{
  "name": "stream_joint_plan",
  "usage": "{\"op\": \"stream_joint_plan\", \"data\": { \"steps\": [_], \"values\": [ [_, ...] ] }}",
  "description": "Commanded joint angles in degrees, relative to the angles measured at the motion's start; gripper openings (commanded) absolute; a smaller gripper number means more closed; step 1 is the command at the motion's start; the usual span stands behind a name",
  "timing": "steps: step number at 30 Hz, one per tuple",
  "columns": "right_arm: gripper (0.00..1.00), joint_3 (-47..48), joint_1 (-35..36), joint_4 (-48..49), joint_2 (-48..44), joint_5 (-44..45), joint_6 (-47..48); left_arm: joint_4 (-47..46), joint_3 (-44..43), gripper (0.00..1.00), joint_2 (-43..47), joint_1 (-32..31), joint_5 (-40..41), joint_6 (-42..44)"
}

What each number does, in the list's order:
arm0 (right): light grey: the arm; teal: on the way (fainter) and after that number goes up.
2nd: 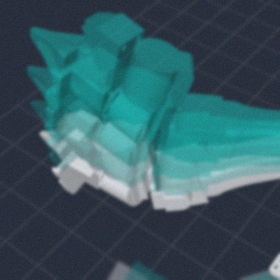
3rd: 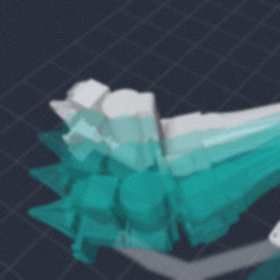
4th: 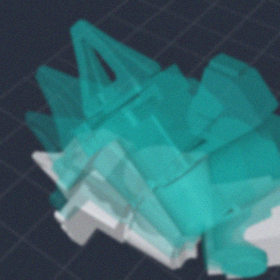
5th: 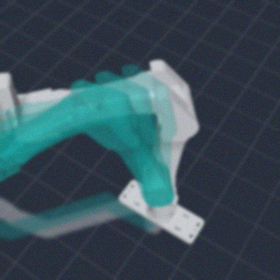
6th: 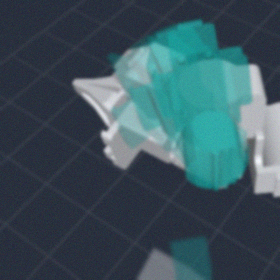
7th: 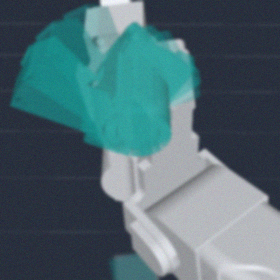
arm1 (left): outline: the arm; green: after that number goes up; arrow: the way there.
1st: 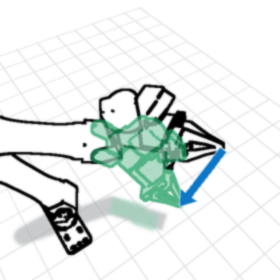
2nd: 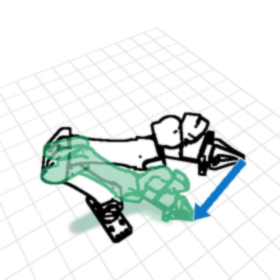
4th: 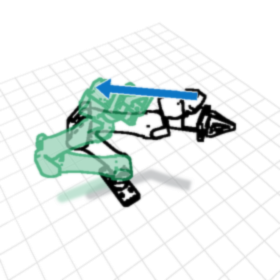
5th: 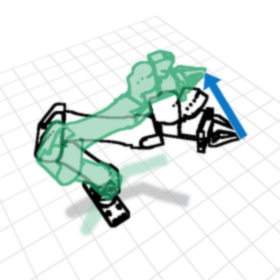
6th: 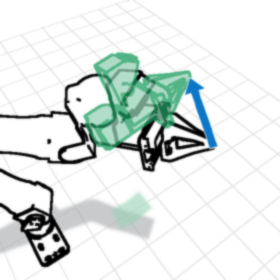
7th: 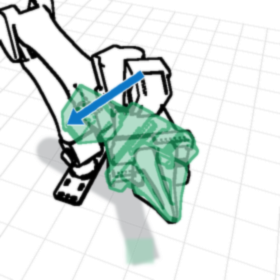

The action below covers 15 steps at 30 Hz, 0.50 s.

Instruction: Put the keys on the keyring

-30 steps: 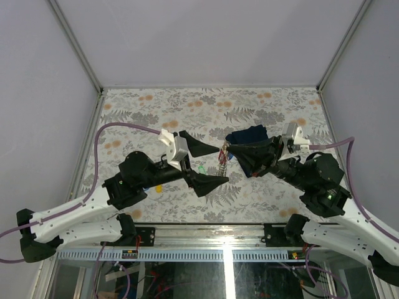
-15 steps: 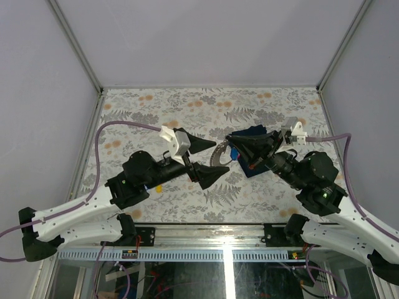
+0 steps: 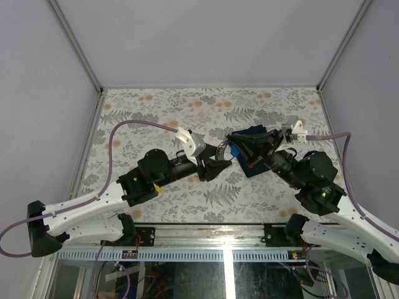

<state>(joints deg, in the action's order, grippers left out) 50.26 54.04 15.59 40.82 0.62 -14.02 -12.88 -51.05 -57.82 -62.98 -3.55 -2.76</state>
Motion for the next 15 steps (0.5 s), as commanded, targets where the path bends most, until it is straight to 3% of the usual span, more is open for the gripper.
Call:
{"op": "stream_joint_plan", "data": {
  "steps": [1,13,15],
  "values": [
    [0.0,0.82,-0.07,5.5,-0.73,1.18,-0.9,-4.55,-0.02,0.44,-0.16,-0.35,2.07,1.34],
    [0.0,0.2,-0.03,4.87,-1.62,1.96,-1.1,-2.96,-0.8,0.08,-0.2,-0.35,2.83,2.07],
    [0.0,0.22,-0.07,4.44,-1.81,2.21,-1.09,-1.47,-1.37,0.07,-0.04,-0.32,3.1,2.91]
  ]
}}
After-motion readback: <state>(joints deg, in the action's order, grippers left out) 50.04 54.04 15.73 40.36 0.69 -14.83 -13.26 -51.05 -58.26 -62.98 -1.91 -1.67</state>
